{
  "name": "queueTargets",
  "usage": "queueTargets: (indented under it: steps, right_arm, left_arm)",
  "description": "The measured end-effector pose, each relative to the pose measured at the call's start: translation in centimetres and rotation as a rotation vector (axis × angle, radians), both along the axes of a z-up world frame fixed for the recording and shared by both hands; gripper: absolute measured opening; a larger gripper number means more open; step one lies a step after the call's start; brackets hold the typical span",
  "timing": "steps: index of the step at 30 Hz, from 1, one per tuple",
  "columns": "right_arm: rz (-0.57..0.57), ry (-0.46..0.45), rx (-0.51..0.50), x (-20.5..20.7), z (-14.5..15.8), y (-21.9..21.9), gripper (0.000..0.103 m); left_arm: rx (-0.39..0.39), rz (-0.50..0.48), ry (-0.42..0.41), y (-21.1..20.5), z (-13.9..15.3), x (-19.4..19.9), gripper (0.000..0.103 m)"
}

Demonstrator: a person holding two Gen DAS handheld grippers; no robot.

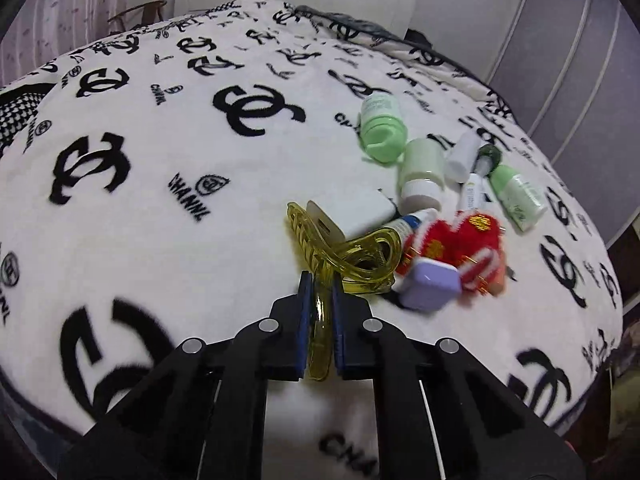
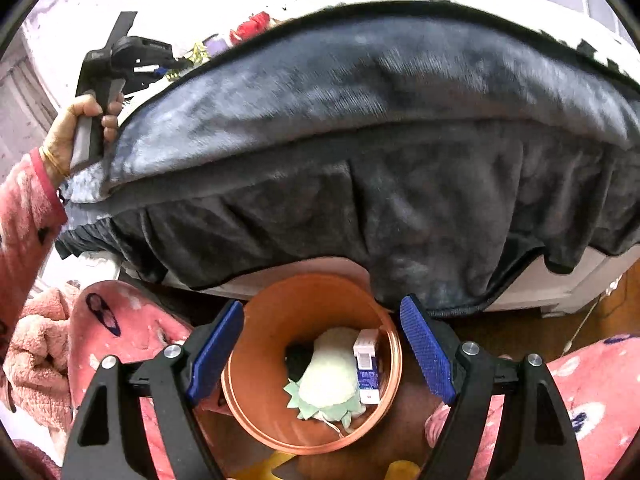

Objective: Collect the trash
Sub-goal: 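Reach to the bed and grasp the yellow hair clip with the left tool, then grasp the red knitted ornament with the right tool while the left tool holds the clip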

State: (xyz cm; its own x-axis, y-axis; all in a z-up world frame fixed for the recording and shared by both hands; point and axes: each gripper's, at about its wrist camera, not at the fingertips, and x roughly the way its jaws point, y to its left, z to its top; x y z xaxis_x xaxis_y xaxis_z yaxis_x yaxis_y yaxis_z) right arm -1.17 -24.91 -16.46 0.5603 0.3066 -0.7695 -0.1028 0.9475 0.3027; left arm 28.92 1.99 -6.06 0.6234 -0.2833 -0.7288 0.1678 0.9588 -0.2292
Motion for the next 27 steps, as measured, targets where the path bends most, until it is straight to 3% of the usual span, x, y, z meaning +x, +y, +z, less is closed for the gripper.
queueTargets:
  steps: [7,9,13,17,22,24,27]
  right_arm:
    - [0.083,-0.155,0.066,1.7,6.5,1.5,0.079]
    - [0.098,-0.198,0.132,4.6,9.2,1.9,0.079]
    - [0.087,-0.260,0.162,11.8,12.7,3.5,0.079]
    - [0.080,-0.187,0.288,22.1,13.6,5.3,0.079]
    - [0.003,-0.072,0.269,30.6,11.9,6.9,0.074]
    - [-0.026,0.005,0.277,32.7,10.3,7.3,0.064]
    - [-0.040,0.040,0.255,33.5,9.2,7.4,0.037]
  left_arm:
    - [-0.059,-0.051,-0.106,1.8,2.8,-7.8,0.009]
    - [-0.071,-0.072,-0.135,2.5,3.1,-10.8,0.009]
    - [-0.073,-0.091,-0.169,3.2,3.0,-15.3,0.009]
    - [-0.118,-0.091,-0.180,4.2,2.5,-18.1,0.009]
    - [-0.130,-0.086,-0.168,5.1,1.4,-19.9,0.009]
    - [-0.130,-0.087,-0.164,5.3,1.2,-20.2,0.009]
    - [-0.139,-0.095,-0.157,5.5,0.8,-20.3,0.009]
